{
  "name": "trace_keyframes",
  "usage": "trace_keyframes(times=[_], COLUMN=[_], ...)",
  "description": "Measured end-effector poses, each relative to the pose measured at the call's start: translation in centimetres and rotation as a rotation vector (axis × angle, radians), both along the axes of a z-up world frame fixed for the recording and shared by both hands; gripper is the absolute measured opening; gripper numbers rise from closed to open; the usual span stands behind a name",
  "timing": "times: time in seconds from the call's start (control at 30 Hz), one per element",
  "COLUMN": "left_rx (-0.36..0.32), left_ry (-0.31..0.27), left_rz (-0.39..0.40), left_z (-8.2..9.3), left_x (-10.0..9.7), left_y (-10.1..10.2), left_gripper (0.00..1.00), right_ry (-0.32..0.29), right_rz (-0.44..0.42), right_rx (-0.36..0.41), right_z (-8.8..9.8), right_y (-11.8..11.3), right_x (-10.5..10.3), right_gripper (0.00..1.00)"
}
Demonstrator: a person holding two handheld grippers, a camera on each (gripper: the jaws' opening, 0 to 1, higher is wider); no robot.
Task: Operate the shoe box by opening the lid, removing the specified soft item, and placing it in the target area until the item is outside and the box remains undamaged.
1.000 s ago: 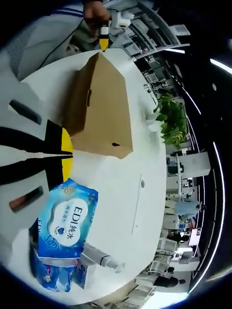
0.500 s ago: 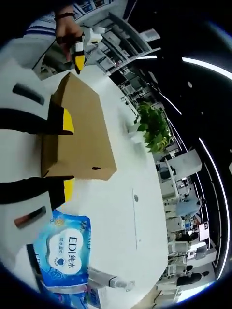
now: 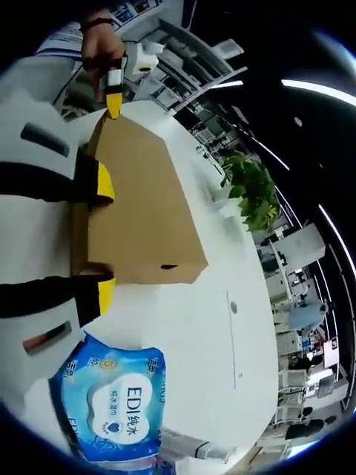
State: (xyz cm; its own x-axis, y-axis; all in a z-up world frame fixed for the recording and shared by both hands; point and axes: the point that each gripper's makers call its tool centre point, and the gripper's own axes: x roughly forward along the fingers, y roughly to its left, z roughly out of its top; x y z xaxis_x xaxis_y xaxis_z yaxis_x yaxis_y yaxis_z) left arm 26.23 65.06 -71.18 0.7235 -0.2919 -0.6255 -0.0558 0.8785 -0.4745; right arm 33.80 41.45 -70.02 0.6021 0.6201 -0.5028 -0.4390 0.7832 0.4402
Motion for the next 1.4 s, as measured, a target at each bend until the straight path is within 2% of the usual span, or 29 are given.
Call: trace_keyframes(times=[0.23, 0.5, 0.87, 1.2, 1.4], left_rx=[0.007, 0.025, 0.049, 0.060, 0.060], left_ry=[0.028, 0.019, 0.011, 0.019, 0.020], left_rz=[-0.084, -0.146, -0.238, -0.276, -0.281], left_z=[-0.2, 0.4, 1.0, 1.1, 1.1], left_x=[1.5, 4.1, 7.6, 8.9, 9.0], left_y=[0.0, -2.6, -4.8, -5.5, -5.4], left_gripper=[0.39, 0.40, 0.42, 0.42, 0.42], right_ry=[-0.007, 0.007, 0.021, 0.030, 0.033], right_rz=[-0.027, -0.108, -0.185, -0.195, -0.194], right_rx=[-0.006, -0.011, -0.017, -0.010, -0.011], right_z=[-0.1, -0.3, -0.5, -0.7, -0.7], right_y=[-0.5, -2.9, -5.3, -6.0, -6.0], right_x=[0.6, 1.6, 2.3, 2.4, 2.4], right_gripper=[0.36, 0.36, 0.36, 0.35, 0.35])
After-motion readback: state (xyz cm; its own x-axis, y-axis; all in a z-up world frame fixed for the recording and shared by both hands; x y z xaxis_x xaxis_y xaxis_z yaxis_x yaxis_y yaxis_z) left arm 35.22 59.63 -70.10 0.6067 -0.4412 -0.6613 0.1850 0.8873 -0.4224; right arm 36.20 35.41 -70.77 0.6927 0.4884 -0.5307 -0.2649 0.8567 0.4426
